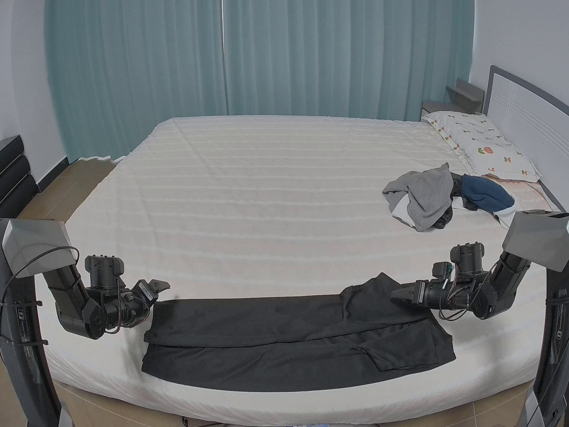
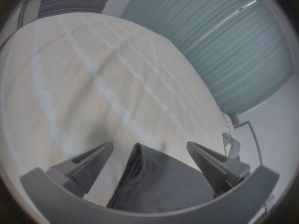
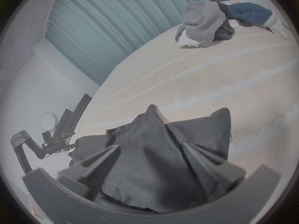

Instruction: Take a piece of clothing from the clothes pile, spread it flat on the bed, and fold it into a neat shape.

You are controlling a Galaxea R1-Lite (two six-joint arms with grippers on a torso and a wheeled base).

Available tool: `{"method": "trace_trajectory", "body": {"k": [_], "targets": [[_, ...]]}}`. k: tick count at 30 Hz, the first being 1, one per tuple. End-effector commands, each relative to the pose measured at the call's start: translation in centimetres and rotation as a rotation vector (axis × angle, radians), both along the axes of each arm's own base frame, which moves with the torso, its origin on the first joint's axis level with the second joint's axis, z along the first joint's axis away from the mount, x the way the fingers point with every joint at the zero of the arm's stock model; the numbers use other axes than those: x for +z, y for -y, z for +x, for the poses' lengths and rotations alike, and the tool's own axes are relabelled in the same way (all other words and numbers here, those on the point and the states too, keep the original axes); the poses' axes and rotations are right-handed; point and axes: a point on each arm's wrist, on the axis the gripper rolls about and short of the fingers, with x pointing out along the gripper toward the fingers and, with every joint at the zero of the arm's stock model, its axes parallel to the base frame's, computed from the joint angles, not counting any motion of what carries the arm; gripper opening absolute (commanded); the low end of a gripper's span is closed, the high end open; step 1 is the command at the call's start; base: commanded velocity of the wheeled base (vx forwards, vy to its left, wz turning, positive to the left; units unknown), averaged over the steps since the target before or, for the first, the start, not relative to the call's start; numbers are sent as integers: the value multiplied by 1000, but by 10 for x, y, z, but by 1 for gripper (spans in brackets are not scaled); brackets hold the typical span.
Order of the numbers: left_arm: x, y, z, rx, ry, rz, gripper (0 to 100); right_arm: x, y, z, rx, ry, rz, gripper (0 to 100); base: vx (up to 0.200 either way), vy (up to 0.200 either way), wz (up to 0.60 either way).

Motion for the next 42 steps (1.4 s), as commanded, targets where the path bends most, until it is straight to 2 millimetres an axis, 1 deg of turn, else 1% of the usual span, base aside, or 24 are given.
{"method": "trace_trajectory", "body": {"k": [1, 7, 16, 18, 20, 23, 31, 32, 36, 37, 38, 42], "targets": [[0, 0, 0, 1, -2, 0, 100, -1, 3, -3, -7, -9, 0, 0, 0, 0, 0], [0, 0, 0, 0, -2, 1, 100, -5, 13, -15, -16, -25, -22, 0, 0, 0, 0], [-1, 0, -1, 0, -3, 1, 100, 7, 25, -36, -25, 10, 3, 0, 0, 0, 0], [-1, 0, -1, 0, -6, 1, 100, 6, 26, -40, -25, 2, 3, 0, 0, 0, 0], [-1, 0, -2, 0, -8, 1, 100, 3, 26, -48, -26, -12, 2, 0, 0, 0, 0], [-1, 0, -2, 0, -6, 1, 100, 0, 28, -56, -30, -8, 2, 0, 0, 0, 0], [-1, 0, -2, 3, -5, -3, 100, -4, 28, -63, -32, -22, 0, 0, 0, 0, 0], [-1, 0, -2, 4, -6, -4, 100, -2, 28, -62, -33, -15, 1, 100, 0, 0, 0], [1, -1, -2, 8, 0, -5, 100, 4, 29, -59, -41, 6, 8, 100, 0, 0, 0], [9, -3, -8, 14, 11, -3, 100, 16, 29, -61, -48, 31, 20, 100, 0, 0, 0], [13, -4, -11, 16, 17, -2, 100, 20, 28, -62, -53, 33, 27, 100, 0, 0, 0], [42, 0, -36, 8, 48, -1, 100, 44, 19, -68, -121, 28, 122, 100, 0, 0, 0]]}}
